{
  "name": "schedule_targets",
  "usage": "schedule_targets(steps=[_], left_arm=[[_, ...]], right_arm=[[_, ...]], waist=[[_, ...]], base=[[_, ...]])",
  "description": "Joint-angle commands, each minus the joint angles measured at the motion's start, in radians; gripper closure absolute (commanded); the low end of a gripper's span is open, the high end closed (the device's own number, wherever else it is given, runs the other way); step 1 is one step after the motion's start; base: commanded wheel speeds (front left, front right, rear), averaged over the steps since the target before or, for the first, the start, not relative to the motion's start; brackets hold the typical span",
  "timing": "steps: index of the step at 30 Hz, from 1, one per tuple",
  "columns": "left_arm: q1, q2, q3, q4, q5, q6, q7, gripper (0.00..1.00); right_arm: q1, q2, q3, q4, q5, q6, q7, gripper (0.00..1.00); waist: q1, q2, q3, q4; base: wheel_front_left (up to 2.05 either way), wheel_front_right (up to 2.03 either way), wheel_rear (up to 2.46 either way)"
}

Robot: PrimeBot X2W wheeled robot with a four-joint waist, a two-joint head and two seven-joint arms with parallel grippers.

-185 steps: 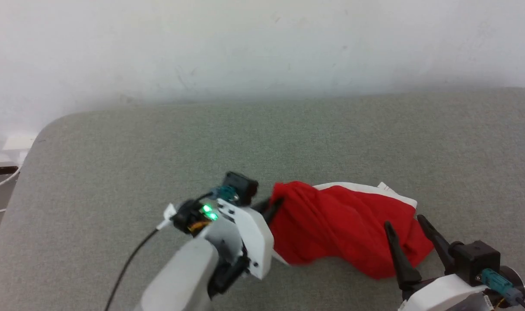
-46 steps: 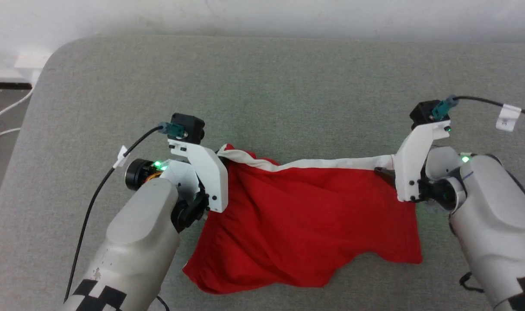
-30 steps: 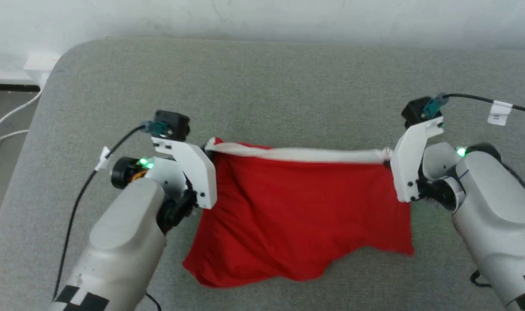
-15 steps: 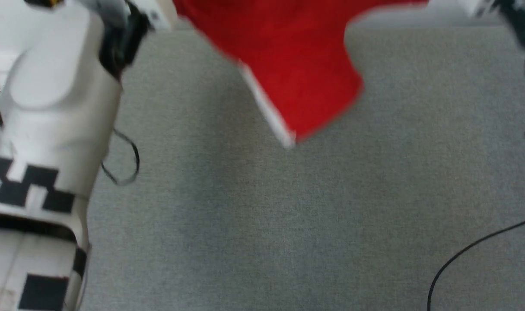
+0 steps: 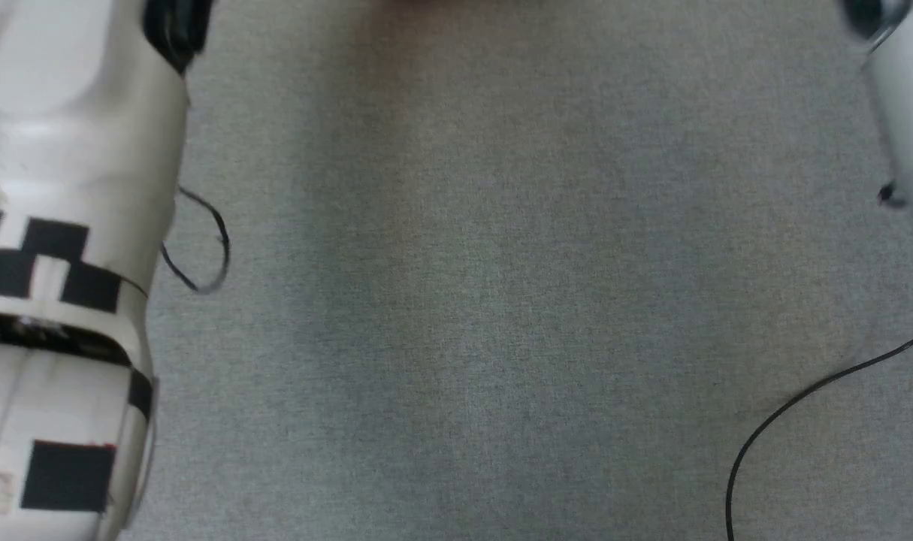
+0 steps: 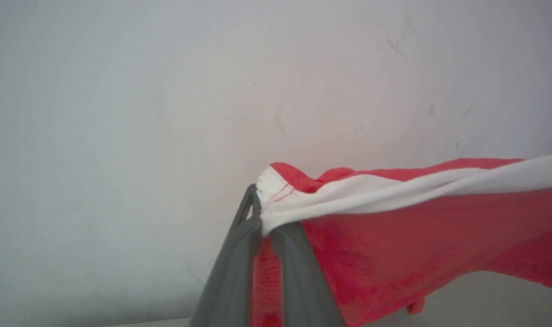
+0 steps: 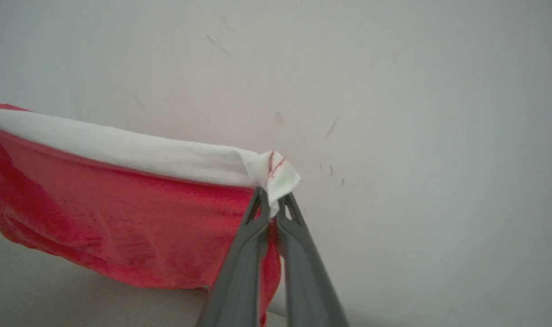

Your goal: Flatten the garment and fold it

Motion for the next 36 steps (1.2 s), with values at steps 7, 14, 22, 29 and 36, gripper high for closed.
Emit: schedule_targets(steps=[7,14,22,29,36], left_arm=[[0.170,-0.037,0.009,0.100,-0.048,-0.058,-0.036,1.00],[0.428,-0.064,0.015,0.086,-0.093,-0.090,-0.068,1.00],[0.747,-0.039,0.023,-0.128,-0.081,-0.081,-0.073,1.00],[1.047,0.055,0.038,-0.459,-0.114,-0.001,0.027,1.00],[1.389,0.185,0.068,-0.982,-0.129,0.204,0.214,1.00]], right_arm=[[0.164,0.024,0.103,0.043,0.074,-0.002,-0.061,1.00],[0.445,-0.040,0.178,-0.086,0.147,-0.002,-0.142,1.00],[0.849,-0.109,0.046,-0.386,0.126,-0.002,-0.114,1.00],[1.255,-0.045,-0.167,-0.829,-0.011,-0.002,0.124,1.00],[1.609,0.083,-0.307,-1.259,-0.117,-0.002,0.367,1.00]], waist=[[-0.0002,0.0000,-0.015,-0.002],[-0.0002,0.0000,-0.123,0.018],[-0.0002,0.0000,-0.262,0.017],[-0.0002,0.0000,-0.324,-0.011],[-0.0002,0.0000,-0.334,-0.012]], base=[[0.00,0.00,0.00],[0.00,0.00,0.00],[0.00,0.00,0.00],[0.00,0.00,0.00],[0.00,0.00,0.00]])
